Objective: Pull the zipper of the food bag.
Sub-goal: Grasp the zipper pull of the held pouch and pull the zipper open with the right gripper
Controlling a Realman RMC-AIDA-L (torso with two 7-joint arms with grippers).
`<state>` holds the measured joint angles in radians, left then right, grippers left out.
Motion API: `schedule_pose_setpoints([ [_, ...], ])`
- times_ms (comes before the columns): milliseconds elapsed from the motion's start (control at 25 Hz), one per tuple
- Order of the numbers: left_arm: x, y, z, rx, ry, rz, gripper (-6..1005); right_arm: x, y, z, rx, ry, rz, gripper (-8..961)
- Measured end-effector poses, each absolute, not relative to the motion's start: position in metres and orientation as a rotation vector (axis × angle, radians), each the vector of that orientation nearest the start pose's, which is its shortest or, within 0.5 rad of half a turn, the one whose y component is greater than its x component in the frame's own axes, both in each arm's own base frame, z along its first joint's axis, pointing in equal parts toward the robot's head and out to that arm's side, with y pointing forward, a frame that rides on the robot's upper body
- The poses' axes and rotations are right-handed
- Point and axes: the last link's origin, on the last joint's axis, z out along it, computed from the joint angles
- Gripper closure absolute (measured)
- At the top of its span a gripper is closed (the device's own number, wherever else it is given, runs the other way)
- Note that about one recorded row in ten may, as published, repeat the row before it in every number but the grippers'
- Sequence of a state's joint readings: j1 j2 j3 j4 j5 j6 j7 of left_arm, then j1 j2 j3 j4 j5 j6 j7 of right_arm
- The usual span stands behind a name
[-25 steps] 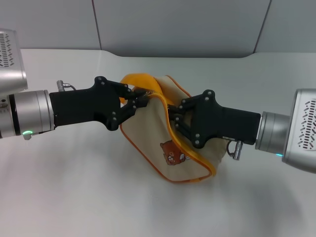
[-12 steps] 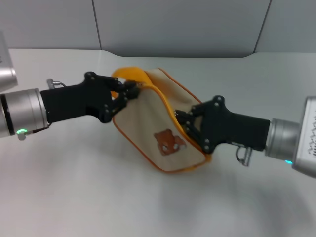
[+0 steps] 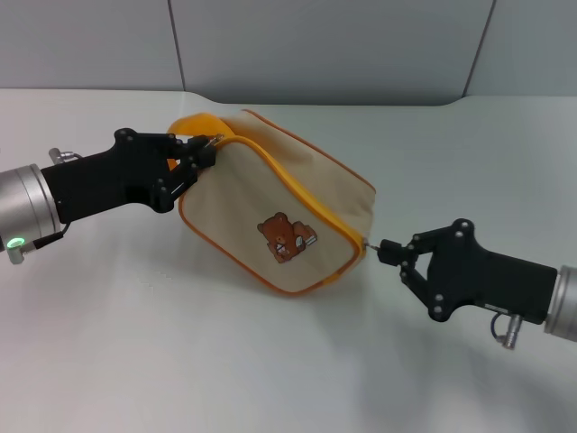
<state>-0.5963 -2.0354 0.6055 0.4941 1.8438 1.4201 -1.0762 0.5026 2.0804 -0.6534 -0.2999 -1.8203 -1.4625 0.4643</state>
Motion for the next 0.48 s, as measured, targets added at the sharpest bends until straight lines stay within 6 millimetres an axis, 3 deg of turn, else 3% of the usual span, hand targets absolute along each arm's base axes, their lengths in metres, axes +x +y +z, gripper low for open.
schedule_pose_setpoints([
  [280,-0.267,0.353,0.003,-2.498,-0.466,-0.803,896,0.285,0.303,-0.032,-2.448,0.025,0.762,835],
  [480,-0.28,0.333,-0.024,-2.463,-0.631,-0.861,898,0.281,0.301,-0.018,-2.42,0.124,0.893,810],
])
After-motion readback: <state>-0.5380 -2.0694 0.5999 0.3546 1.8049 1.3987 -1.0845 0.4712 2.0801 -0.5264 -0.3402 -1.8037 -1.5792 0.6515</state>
